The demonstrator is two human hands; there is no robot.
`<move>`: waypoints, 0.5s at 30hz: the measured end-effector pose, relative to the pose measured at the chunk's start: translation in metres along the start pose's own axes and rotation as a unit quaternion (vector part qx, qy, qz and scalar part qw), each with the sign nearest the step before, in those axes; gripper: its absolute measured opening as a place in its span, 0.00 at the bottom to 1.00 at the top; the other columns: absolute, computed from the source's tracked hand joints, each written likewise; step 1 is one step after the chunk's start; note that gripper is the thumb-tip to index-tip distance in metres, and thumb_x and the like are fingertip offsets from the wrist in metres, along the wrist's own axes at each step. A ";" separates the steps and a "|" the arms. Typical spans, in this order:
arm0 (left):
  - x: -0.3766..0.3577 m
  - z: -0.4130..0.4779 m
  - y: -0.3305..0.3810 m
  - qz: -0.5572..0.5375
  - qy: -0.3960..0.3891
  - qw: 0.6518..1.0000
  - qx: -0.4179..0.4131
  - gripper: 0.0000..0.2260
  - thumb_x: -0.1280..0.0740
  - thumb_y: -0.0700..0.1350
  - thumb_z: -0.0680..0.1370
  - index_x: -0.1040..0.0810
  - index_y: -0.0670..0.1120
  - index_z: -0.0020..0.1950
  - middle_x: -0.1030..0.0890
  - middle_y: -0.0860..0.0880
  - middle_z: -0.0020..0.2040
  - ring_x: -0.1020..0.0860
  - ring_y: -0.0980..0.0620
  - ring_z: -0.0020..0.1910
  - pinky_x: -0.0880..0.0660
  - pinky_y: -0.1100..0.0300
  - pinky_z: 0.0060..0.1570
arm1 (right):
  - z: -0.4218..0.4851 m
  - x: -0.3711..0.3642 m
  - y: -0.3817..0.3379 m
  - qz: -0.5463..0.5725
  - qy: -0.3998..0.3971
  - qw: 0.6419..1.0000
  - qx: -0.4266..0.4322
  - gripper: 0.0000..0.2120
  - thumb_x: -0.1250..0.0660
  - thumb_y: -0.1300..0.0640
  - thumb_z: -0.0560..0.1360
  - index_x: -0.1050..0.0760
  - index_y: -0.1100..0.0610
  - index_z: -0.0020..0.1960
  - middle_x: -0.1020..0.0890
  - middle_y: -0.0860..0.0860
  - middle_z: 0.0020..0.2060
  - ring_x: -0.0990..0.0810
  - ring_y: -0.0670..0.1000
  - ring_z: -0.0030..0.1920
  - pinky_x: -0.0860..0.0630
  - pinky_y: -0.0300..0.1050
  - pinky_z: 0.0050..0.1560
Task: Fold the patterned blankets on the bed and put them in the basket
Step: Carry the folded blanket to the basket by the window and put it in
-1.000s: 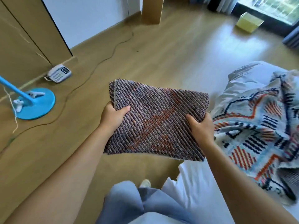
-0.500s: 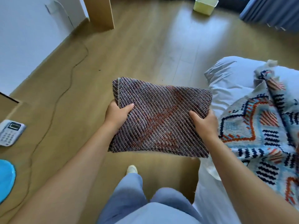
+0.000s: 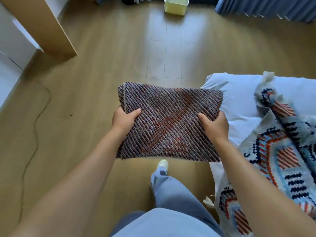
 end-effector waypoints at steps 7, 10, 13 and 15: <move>-0.045 0.145 0.107 0.019 -0.008 1.000 -0.011 0.20 0.29 0.49 0.72 0.28 0.43 0.60 0.21 0.45 0.56 0.22 0.45 0.53 0.26 0.49 0.58 | 0.163 -0.035 -0.073 0.027 0.001 1.000 -0.009 0.24 0.30 0.47 0.69 0.29 0.59 0.59 0.20 0.54 0.55 0.22 0.55 0.55 0.29 0.45 0.56; -0.058 0.214 0.148 0.018 -0.007 1.000 -0.018 0.19 0.29 0.49 0.72 0.27 0.44 0.59 0.21 0.46 0.55 0.22 0.45 0.53 0.26 0.48 0.57 | 0.229 -0.058 -0.103 0.037 0.002 0.999 -0.010 0.22 0.31 0.46 0.69 0.28 0.58 0.57 0.20 0.52 0.51 0.22 0.54 0.51 0.29 0.44 0.52; -0.074 0.289 0.185 0.013 -0.012 0.999 -0.027 0.20 0.29 0.49 0.72 0.27 0.43 0.60 0.21 0.45 0.56 0.22 0.45 0.53 0.26 0.48 0.58 | 0.301 -0.083 -0.135 0.034 0.014 0.999 -0.002 0.20 0.31 0.46 0.70 0.28 0.58 0.55 0.21 0.51 0.47 0.23 0.54 0.49 0.31 0.43 0.48; -0.087 0.342 0.210 0.013 -0.014 0.999 -0.034 0.20 0.29 0.49 0.72 0.27 0.43 0.61 0.21 0.45 0.56 0.22 0.45 0.53 0.26 0.49 0.57 | 0.349 -0.101 -0.157 0.031 0.027 0.999 -0.002 0.21 0.31 0.47 0.70 0.28 0.59 0.55 0.21 0.53 0.49 0.23 0.54 0.48 0.31 0.43 0.48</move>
Point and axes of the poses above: each hand's wrist, its own z-axis towards the middle knuckle, its own x-axis out of the back of the hand, y = z × x, the point moved 6 cm from there along z, towards the middle knuckle
